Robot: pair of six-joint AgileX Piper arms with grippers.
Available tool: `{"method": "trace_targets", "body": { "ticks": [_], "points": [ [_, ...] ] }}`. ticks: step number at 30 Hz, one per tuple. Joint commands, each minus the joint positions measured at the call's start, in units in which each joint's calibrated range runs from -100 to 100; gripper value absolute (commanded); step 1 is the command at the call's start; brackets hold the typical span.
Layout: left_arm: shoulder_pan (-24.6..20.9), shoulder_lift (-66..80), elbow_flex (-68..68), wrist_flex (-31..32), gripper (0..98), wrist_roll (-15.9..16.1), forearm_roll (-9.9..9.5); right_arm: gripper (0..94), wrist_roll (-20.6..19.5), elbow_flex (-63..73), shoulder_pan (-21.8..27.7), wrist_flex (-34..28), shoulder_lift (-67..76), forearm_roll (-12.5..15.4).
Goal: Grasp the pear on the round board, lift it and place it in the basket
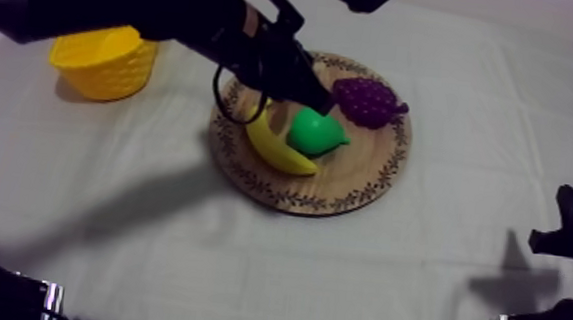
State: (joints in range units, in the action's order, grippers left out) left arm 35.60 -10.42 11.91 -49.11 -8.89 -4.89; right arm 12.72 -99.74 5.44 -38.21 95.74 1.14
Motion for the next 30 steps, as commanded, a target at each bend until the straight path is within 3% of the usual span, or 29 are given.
{"method": "trace_targets", "body": {
  "ticks": [1,4,8,12,21,30],
  "points": [
    [0.0,0.1,0.9,0.3,47.1,-0.6,-0.08,0.3,0.0,0.0,0.0,0.0,0.0,0.0],
    [0.2,0.5,1.8,0.8,78.7,-1.7,-0.48,0.3,0.0,0.0,0.0,0.0,0.0,0.0],
    [1.1,1.0,3.4,2.4,93.2,-4.1,-2.2,0.3,0.0,0.0,0.0,0.0,0.0,0.0],
    [1.5,0.6,4.1,3.4,96.8,-4.3,-2.42,0.3,0.0,0.0,0.0,0.0,0.0,0.0],
    [0.0,-4.4,2.0,2.4,97.4,-1.8,0.17,0.3,0.0,0.0,0.0,0.0,0.0,0.0],
    [-1.3,-16.0,-12.9,-15.0,96.0,-0.7,0.95,0.3,0.0,0.0,0.0,0.0,0.0,0.0]
  ]
}}
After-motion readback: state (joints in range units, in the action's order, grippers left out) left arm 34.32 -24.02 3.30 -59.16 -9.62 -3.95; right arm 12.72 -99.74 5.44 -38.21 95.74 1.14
